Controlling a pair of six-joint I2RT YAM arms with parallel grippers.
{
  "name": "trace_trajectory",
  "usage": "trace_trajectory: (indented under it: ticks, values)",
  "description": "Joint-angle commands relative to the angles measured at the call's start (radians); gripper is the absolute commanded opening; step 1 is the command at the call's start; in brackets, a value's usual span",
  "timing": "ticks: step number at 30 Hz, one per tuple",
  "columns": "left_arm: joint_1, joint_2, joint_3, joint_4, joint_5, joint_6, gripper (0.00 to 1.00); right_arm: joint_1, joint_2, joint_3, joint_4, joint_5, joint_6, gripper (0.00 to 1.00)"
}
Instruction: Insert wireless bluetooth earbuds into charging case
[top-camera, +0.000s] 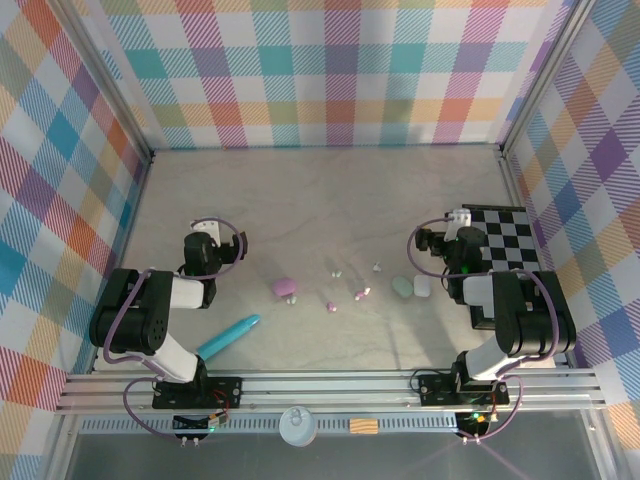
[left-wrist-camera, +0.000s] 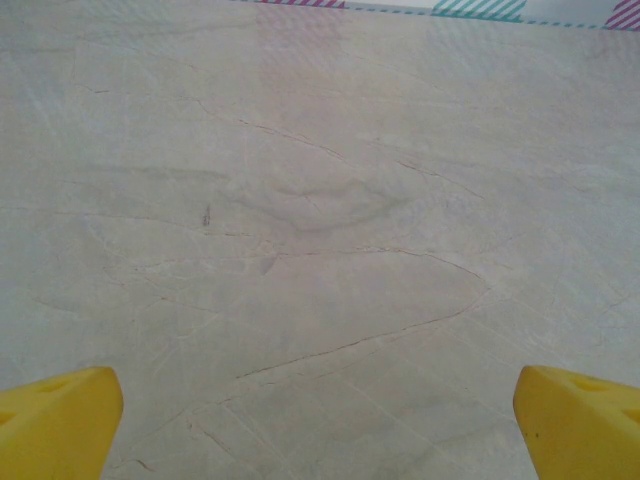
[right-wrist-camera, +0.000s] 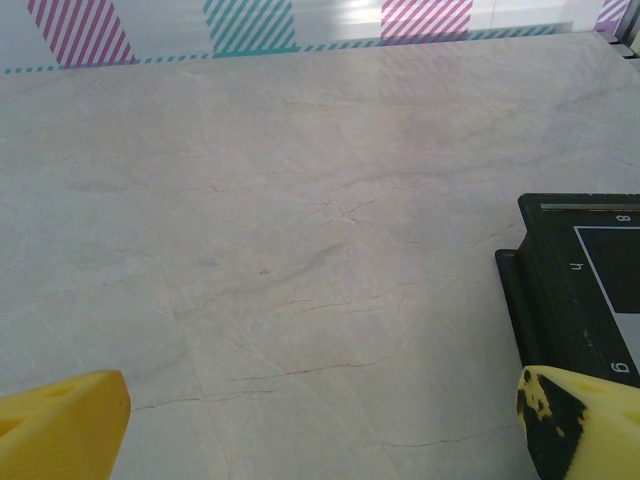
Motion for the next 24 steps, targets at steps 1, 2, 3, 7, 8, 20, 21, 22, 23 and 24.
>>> trace_trajectory:
  ticks: [1, 2, 3, 7, 8, 20, 21, 22, 23, 24]
  values:
    - [-0.005, -0.001, 0.012, 0.005, -0.007, 0.008, 1.00, 0.000, 0.004, 0.003, 0.002, -0.027, 0.001, 0.99]
    - [-0.006, -0.001, 0.012, 0.005, -0.007, 0.008, 1.00, -0.002, 0.003, 0.005, -0.001, -0.028, 0.001, 0.99]
    - [-0.005, -0.001, 0.012, 0.005, -0.007, 0.009, 1.00, -0.001, 0.004, 0.006, -0.003, -0.029, 0.001, 0.99]
    - [-0.006, -0.002, 0.010, 0.005, -0.006, 0.009, 1.00, -0.001, -0.001, 0.004, -0.001, -0.032, -0.002, 0.99]
    - [-0.005, -0.002, 0.008, 0.008, -0.005, 0.009, 1.00, -0.001, -0.008, 0.013, -0.019, -0.035, -0.004, 0.99]
    - [-0.174, -0.278, 0.110, -0.335, -0.143, 0.138, 1.00, 0.006, -0.370, 0.117, -0.497, -0.068, 0.058, 0.99]
    - [-0.193, -0.300, 0.138, -0.389, -0.150, 0.136, 1.00, 0.011, -0.395, 0.125, -0.528, -0.078, 0.072, 0.99]
    - [-0.212, -0.313, 0.161, -0.432, -0.155, 0.132, 1.00, 0.016, -0.416, 0.128, -0.549, -0.090, 0.083, 0.99]
    - [-0.234, -0.329, 0.190, -0.485, -0.145, 0.129, 1.00, 0.023, -0.437, 0.134, -0.569, -0.102, 0.101, 0.99]
    - [-0.255, -0.341, 0.214, -0.532, -0.112, 0.129, 1.00, 0.027, -0.456, 0.136, -0.588, -0.130, 0.115, 0.99]
